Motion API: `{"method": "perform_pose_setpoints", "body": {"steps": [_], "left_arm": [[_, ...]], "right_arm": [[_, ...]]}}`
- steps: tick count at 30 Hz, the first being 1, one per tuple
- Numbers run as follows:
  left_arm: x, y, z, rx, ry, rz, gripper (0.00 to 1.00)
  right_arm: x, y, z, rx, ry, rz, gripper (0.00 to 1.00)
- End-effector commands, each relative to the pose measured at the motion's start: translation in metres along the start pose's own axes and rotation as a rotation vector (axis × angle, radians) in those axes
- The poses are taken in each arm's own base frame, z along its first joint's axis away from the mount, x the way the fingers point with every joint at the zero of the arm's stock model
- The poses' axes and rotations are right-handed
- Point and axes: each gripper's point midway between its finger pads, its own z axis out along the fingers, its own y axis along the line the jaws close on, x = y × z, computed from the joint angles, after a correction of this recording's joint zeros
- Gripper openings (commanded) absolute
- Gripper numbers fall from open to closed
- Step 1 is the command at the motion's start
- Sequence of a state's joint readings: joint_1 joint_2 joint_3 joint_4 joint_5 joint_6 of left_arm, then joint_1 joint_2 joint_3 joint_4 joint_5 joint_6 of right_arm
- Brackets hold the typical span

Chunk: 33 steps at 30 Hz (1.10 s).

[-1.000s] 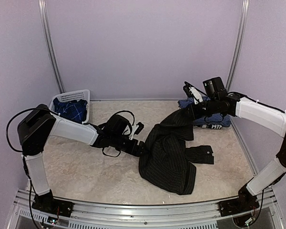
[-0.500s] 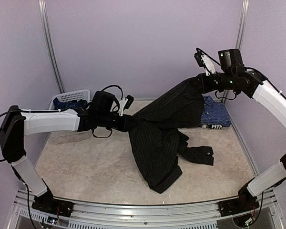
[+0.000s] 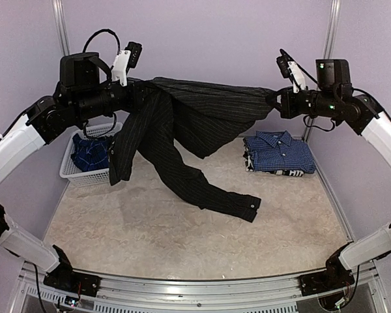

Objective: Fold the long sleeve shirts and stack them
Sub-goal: Pick up the crumpled shirt from the center of the board, then place the crumpled shirt at the center of the board.

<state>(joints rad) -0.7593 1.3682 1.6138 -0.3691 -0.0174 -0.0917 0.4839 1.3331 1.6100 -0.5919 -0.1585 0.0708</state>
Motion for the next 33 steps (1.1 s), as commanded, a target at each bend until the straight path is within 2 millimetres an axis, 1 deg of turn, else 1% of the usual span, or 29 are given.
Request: {"method": "perform_pose_setpoints", "body": {"steps": [1, 5, 8, 9, 11, 13, 14, 15, 17, 18, 19, 20, 21, 22, 23, 24, 25, 26, 27, 28, 29, 30, 31, 33], "left_arm": [[-0.005, 0.005, -0.021, -0.114, 0.038, 0.102, 0.01], [-0.005, -0.007, -0.038, -0.113, 0.056, 0.168, 0.03], [0.003, -0.017, -0.040, -0.086, 0.067, 0.200, 0.04], [0.011, -0.022, -0.037, -0.063, 0.086, 0.207, 0.04], [0.046, -0.036, -0.024, -0.007, 0.165, 0.224, 0.04], [0.095, -0.053, -0.009, 0.066, 0.280, 0.237, 0.04], [0.124, -0.067, -0.002, 0.117, 0.337, 0.234, 0.04], [0.148, -0.084, 0.001, 0.180, 0.379, 0.220, 0.04], [0.203, -0.130, 0.005, 0.347, 0.474, 0.198, 0.04], [0.224, -0.154, 0.002, 0.424, 0.509, 0.206, 0.04], [0.253, -0.174, 0.003, 0.478, 0.574, 0.220, 0.07], [0.271, -0.190, 0.000, 0.511, 0.614, 0.242, 0.09], [0.293, -0.201, 0.001, 0.527, 0.668, 0.262, 0.13], [0.306, -0.211, 0.001, 0.547, 0.700, 0.274, 0.17], [0.327, -0.217, 0.005, 0.551, 0.751, 0.289, 0.24], [0.339, -0.220, 0.007, 0.548, 0.783, 0.303, 0.32], [0.346, -0.219, 0.009, 0.535, 0.800, 0.322, 0.41], [0.351, -0.214, 0.013, 0.504, 0.808, 0.338, 0.51], [0.352, -0.208, 0.015, 0.476, 0.807, 0.348, 0.58], [0.351, -0.203, 0.015, 0.454, 0.799, 0.354, 0.74], [0.350, -0.197, 0.015, 0.434, 0.794, 0.353, 0.96], [0.345, -0.195, 0.012, 0.434, 0.779, 0.345, 0.99], [0.344, -0.194, 0.008, 0.440, 0.772, 0.338, 0.99], [0.335, -0.193, 0.001, 0.464, 0.735, 0.318, 0.99]], "right_arm": [[-0.020, 0.006, -0.026, -0.032, -0.068, -0.019, 0.00], [-0.027, 0.011, -0.044, -0.042, -0.096, -0.023, 0.00], [-0.026, 0.006, -0.057, 0.003, -0.101, -0.012, 0.00], [-0.021, 0.000, -0.058, 0.039, -0.088, 0.005, 0.00], [0.000, -0.014, -0.057, 0.120, -0.039, 0.044, 0.00], [0.033, -0.027, -0.052, 0.190, 0.047, 0.082, 0.00], [0.051, -0.031, -0.051, 0.216, 0.095, 0.102, 0.00], [0.073, -0.034, -0.050, 0.235, 0.157, 0.129, 0.00], [0.112, -0.035, -0.049, 0.257, 0.262, 0.190, 0.00], [0.130, -0.036, -0.050, 0.272, 0.312, 0.214, 0.00], [0.146, -0.038, -0.052, 0.296, 0.354, 0.240, 0.00], [0.159, -0.041, -0.055, 0.323, 0.386, 0.257, 0.00], [0.168, -0.043, -0.059, 0.344, 0.398, 0.266, 0.00], [0.174, -0.046, -0.063, 0.369, 0.404, 0.276, 0.00], [0.177, -0.049, -0.066, 0.391, 0.401, 0.280, 0.02], [0.179, -0.051, -0.068, 0.403, 0.400, 0.284, 0.06], [0.177, -0.052, -0.070, 0.410, 0.392, 0.285, 0.15], [0.175, -0.051, -0.070, 0.406, 0.383, 0.283, 0.26], [0.172, -0.050, -0.070, 0.397, 0.371, 0.284, 0.38], [0.170, -0.049, -0.070, 0.390, 0.365, 0.285, 0.46], [0.168, -0.048, -0.069, 0.383, 0.363, 0.284, 0.54], [0.168, -0.048, -0.067, 0.380, 0.364, 0.284, 0.59], [0.170, -0.048, -0.065, 0.379, 0.368, 0.283, 0.64], [0.177, -0.044, -0.057, 0.352, 0.386, 0.277, 0.69]]}}
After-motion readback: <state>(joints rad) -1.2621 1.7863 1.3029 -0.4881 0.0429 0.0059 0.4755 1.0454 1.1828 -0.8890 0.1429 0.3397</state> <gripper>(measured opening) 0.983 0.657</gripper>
